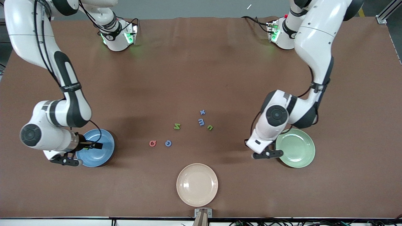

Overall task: Sort uppercase to blue plate, lowercase to green plate
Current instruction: 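Carry B to the blue plate while the left gripper carries d, then open both grippers, dropping B on blue plate and d on green plate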

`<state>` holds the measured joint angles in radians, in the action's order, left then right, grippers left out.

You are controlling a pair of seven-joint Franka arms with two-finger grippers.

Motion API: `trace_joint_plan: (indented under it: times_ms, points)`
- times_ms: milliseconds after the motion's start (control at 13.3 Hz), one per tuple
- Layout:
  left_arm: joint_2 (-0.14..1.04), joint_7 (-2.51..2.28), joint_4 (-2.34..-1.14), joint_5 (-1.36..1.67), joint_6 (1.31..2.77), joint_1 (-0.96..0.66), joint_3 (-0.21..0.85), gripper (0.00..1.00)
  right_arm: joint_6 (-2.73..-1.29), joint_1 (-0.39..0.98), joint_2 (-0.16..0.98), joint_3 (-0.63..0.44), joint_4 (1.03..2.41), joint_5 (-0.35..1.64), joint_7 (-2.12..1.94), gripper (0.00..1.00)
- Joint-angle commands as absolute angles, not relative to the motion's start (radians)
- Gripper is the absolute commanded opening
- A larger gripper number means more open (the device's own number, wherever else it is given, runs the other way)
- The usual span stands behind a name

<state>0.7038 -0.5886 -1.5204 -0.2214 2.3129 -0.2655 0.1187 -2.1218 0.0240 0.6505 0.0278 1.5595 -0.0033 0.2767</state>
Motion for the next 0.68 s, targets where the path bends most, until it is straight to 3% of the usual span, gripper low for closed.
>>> trace_joint_plan:
  times_ms: [0, 300, 600]
  points:
    - [0.655, -0.525, -1.542, -0.249, 2.298, -0.184, 0.126, 0.08, -2.146, 0.145, 0.64, 0.023, 1.571, 0.0, 0.51, 0.97]
    - [0.669, -0.442, -1.592, -0.245, 2.298, -0.086, 0.13, 0.08, -2.296, 0.285, 0.689, 0.023, 1.574, 0.08, 0.655, 0.97]
    - [0.71, -0.448, -1.611, -0.244, 2.301, -0.057, 0.13, 0.11, -2.396, 0.333, 0.753, 0.023, 1.586, 0.083, 0.701, 0.96]
